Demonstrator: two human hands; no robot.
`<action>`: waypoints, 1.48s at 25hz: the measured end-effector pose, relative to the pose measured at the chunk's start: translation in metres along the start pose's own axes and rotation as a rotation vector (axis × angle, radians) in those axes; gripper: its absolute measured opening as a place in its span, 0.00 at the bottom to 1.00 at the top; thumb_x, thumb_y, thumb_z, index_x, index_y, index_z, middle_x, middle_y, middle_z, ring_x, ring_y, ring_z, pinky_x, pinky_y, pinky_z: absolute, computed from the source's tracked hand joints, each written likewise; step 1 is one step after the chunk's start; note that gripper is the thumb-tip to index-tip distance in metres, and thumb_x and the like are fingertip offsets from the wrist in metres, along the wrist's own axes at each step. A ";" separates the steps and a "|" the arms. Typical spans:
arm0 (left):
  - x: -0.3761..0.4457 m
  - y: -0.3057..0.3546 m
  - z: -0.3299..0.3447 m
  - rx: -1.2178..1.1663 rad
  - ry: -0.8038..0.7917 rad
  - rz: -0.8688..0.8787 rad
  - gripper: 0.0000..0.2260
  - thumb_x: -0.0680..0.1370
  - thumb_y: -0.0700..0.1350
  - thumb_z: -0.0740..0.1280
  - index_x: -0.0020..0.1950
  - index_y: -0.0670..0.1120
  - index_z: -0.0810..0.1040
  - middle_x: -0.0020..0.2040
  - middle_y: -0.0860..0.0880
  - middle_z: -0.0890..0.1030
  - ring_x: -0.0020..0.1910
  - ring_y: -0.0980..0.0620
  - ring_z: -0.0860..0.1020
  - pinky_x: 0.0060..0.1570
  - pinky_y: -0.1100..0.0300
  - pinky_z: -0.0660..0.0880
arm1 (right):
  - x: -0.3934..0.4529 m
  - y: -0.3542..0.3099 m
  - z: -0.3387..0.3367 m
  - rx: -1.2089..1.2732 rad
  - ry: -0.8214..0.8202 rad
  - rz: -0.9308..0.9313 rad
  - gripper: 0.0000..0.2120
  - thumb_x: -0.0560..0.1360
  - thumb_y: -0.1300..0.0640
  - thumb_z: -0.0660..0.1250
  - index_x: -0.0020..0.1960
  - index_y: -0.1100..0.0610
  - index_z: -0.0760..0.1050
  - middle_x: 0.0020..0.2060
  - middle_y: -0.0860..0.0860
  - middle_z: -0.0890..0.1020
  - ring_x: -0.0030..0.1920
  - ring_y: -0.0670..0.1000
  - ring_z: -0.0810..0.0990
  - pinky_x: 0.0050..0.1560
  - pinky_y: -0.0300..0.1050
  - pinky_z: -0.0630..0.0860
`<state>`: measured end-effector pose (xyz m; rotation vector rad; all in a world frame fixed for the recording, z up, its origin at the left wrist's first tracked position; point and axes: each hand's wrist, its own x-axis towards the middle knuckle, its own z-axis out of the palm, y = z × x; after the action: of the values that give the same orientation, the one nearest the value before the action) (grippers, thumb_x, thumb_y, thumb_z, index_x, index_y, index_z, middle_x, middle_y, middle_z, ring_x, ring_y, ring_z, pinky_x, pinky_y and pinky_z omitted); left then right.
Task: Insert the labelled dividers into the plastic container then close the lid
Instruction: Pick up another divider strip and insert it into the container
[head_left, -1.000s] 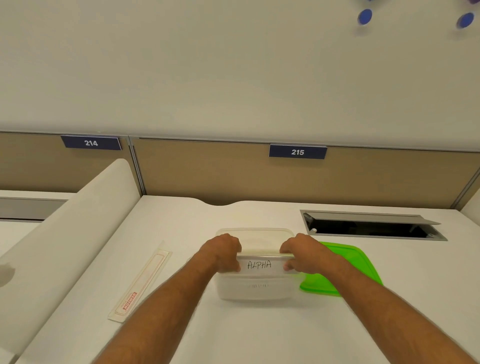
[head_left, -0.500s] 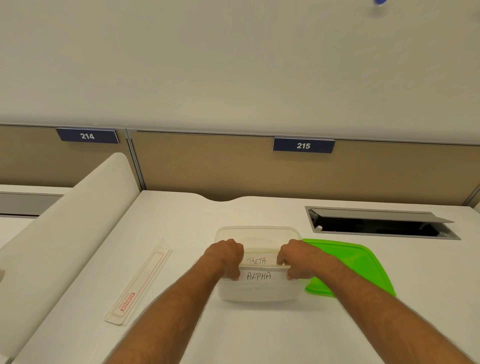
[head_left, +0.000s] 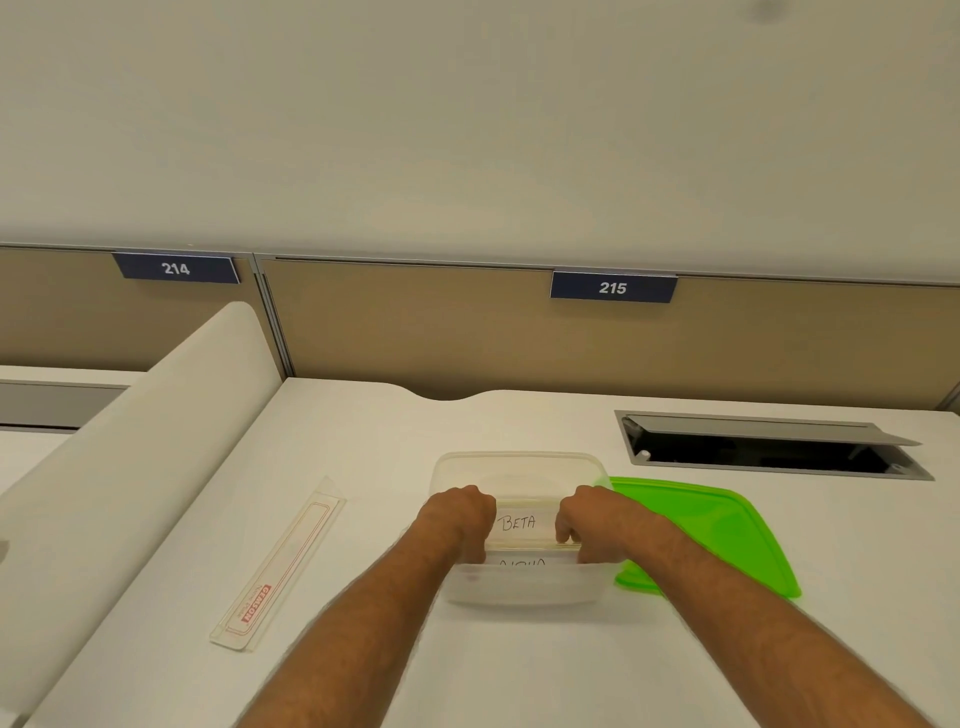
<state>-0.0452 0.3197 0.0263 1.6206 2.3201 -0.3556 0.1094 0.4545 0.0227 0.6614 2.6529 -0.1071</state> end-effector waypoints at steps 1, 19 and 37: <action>0.000 0.001 0.000 0.005 0.000 0.003 0.16 0.74 0.40 0.67 0.62 0.44 0.76 0.59 0.43 0.76 0.54 0.43 0.79 0.51 0.52 0.79 | 0.001 0.000 0.000 -0.006 -0.001 -0.002 0.19 0.70 0.62 0.68 0.59 0.49 0.78 0.55 0.54 0.78 0.54 0.56 0.78 0.50 0.46 0.76; -0.017 -0.013 0.004 -0.250 0.314 0.058 0.25 0.74 0.58 0.70 0.70 0.53 0.72 0.68 0.52 0.75 0.67 0.51 0.71 0.62 0.52 0.73 | -0.019 -0.013 -0.003 0.182 0.430 0.062 0.25 0.76 0.43 0.65 0.71 0.48 0.68 0.68 0.47 0.74 0.68 0.51 0.71 0.67 0.48 0.69; -0.085 -0.023 0.049 -0.191 0.628 -0.226 0.44 0.74 0.75 0.45 0.80 0.45 0.54 0.79 0.43 0.57 0.78 0.41 0.55 0.73 0.37 0.57 | -0.036 -0.071 0.029 0.115 0.671 0.122 0.44 0.73 0.26 0.38 0.79 0.53 0.38 0.78 0.54 0.39 0.78 0.55 0.36 0.75 0.60 0.38</action>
<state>-0.0345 0.2202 0.0133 1.5302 2.8847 0.3844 0.1160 0.3715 0.0088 1.0445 3.2461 0.0006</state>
